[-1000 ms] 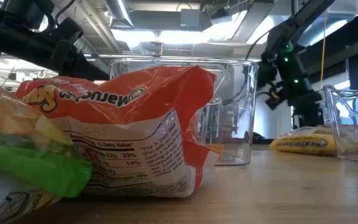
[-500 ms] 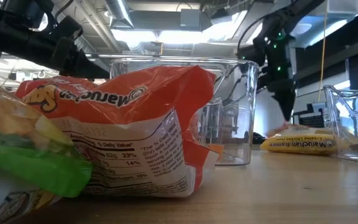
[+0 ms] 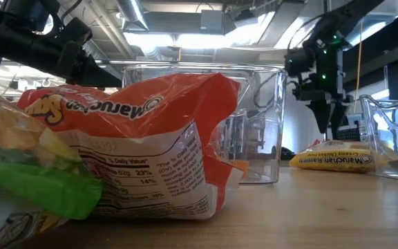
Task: Sort Maruchan noodles
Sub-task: Put the orange noodle pack into the top transparent bin
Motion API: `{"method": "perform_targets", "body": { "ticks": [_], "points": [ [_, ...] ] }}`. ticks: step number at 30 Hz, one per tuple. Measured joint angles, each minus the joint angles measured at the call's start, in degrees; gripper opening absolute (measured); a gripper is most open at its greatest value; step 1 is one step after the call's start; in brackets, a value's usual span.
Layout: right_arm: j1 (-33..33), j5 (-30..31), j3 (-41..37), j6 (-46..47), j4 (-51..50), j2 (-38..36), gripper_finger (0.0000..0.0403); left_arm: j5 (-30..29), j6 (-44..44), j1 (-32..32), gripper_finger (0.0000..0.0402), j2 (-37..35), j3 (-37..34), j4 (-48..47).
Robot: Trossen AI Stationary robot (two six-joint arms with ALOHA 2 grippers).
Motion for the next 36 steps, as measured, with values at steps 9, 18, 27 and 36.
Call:
{"method": "perform_targets", "body": {
  "ticks": [9,18,27,36],
  "points": [
    [-4.7,-8.2,-5.6,-1.4,0.2,0.1,0.0327,1.0,-0.5,0.0,0.0016,0.0,0.0,-0.1],
    [-5.2,-17.8,-10.0,-4.4,4.4,0.5,0.0301,0.5,0.2,0.0,0.0016,0.0,0.0,-0.2],
    [-5.2,-22.3,-10.0,-6.4,9.6,0.5,0.0183,0.5,0.1,0.0,0.0016,0.0,0.0,-0.2],
    [-5.2,-24.8,-10.0,-11.7,11.9,0.5,0.0014,0.5,1.3,0.0,0.0016,0.0,0.0,0.0]
  ]
}}
